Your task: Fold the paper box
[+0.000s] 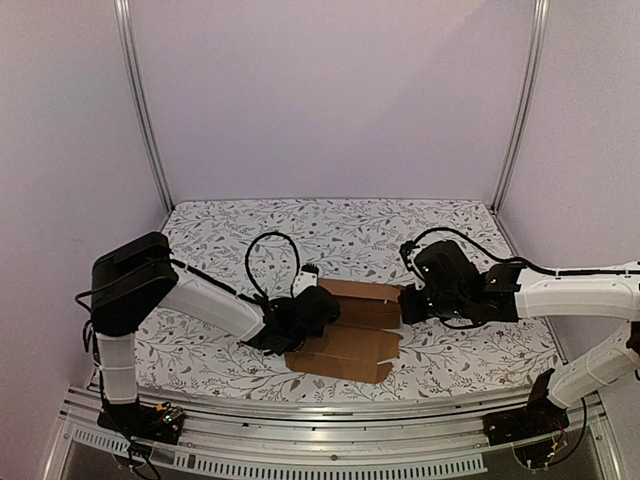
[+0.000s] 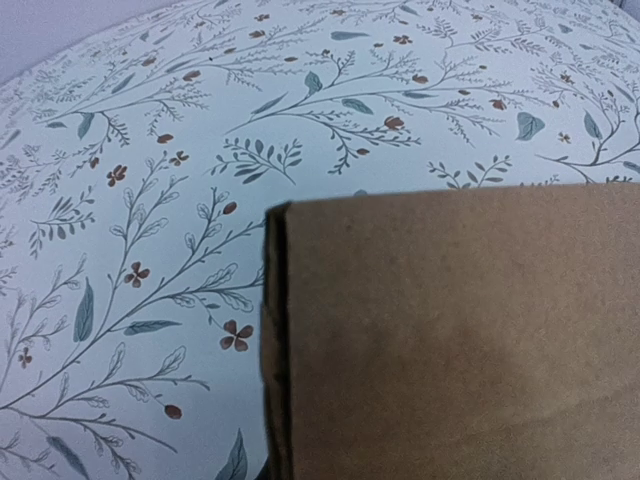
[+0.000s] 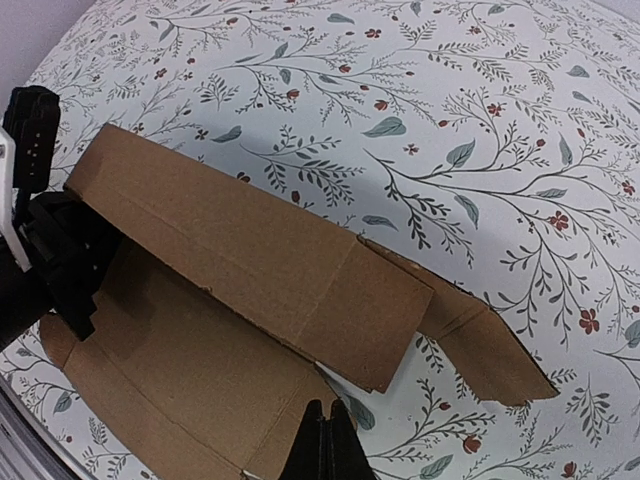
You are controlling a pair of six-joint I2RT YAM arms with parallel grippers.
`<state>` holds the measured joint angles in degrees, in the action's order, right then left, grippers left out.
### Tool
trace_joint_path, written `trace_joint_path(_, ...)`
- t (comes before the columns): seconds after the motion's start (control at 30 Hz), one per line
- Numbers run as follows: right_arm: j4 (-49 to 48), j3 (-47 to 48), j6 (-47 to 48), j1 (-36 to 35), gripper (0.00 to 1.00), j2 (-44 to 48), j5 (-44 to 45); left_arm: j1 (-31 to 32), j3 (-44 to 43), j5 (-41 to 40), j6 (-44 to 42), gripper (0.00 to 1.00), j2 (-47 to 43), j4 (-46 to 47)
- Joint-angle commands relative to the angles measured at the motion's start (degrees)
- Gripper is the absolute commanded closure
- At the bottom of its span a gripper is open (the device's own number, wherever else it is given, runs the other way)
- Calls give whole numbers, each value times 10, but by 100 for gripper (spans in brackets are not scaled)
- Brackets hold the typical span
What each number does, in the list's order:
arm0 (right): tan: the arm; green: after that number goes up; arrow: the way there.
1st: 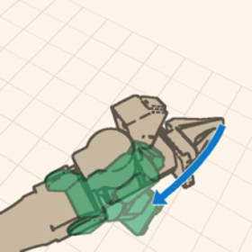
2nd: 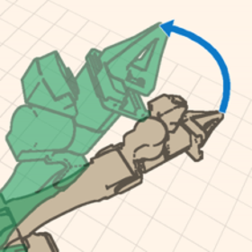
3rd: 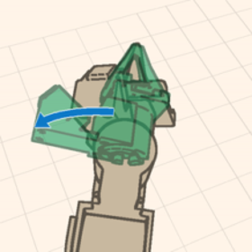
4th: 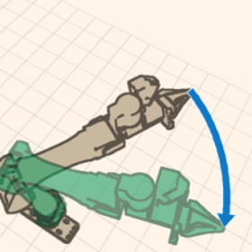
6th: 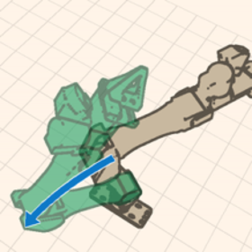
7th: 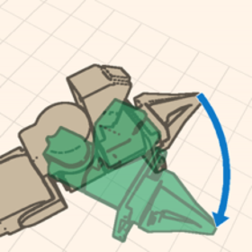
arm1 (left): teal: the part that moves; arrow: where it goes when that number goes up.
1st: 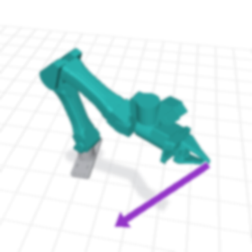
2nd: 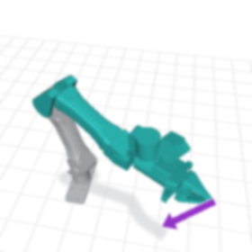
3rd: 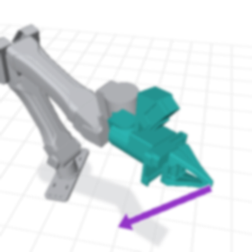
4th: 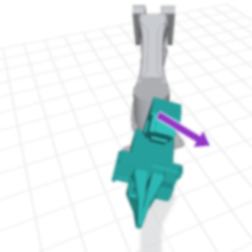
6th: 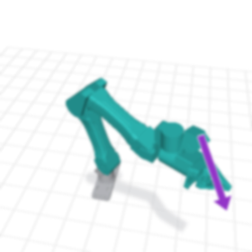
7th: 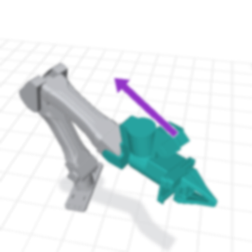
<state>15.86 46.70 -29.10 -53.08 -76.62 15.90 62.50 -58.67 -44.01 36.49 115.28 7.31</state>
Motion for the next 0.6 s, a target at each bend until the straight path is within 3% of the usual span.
trace_joint_path(0.0, -38, -13, -10, 11, 100, -28, 17, 24, -12, -14, 8, 100, 2, -66)
trace_joint_path(0.57, -112, -53, -22, 36, 100, -73, -15, 42, -28, -18, 41, 100, 5, -126)
